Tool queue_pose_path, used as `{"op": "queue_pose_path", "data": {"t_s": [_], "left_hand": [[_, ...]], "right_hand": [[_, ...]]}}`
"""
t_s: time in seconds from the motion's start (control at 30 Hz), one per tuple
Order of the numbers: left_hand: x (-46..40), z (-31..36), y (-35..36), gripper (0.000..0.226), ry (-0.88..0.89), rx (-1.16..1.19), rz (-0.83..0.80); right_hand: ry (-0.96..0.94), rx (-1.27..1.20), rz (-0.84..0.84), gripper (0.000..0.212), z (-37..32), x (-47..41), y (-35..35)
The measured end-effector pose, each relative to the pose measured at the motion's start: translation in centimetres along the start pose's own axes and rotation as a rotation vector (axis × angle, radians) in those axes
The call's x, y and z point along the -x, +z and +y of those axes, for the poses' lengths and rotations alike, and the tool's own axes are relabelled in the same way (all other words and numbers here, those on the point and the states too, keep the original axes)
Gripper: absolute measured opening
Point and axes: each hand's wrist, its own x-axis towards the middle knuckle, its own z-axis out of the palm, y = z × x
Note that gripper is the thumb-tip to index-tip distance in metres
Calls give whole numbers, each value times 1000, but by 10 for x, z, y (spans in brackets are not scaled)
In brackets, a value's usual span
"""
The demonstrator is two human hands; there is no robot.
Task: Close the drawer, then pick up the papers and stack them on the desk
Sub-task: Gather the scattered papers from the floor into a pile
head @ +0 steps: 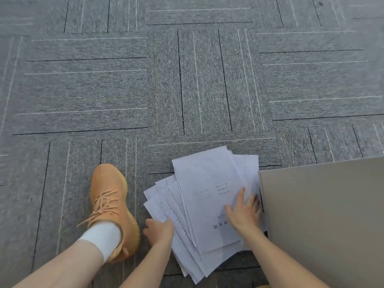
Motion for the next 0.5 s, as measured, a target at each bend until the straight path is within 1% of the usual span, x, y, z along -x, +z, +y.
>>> {"op": "queue_pose_path", "data": {"t_s": [0.1, 0.2, 0.23, 0.27, 0.33, 0.37, 0.5], "left_hand": [[0, 1, 3, 38, 26, 4, -2], [3, 2, 2, 26, 84, 36, -20], [4, 1, 2, 23, 95, 59, -22], [6, 0, 1, 22, 104, 87, -28], [5, -1, 0, 22, 126, 143, -36], [3, 0, -1, 23, 141, 160, -42], [-6, 4, -6, 12, 168, 172, -86]], "right_hand": [[-33, 3, 16, 80, 2, 6, 2], [-55, -15, 146, 62, -1, 4, -5], [-38, -24, 158, 62, -1, 1, -7], [-19, -26, 136, 68, 0, -2, -8], [-19, -12, 42, 80, 5, -7, -5], [-40, -10, 10, 83, 7, -10, -3], [-169, 56, -11, 81, 12, -4, 4]]}}
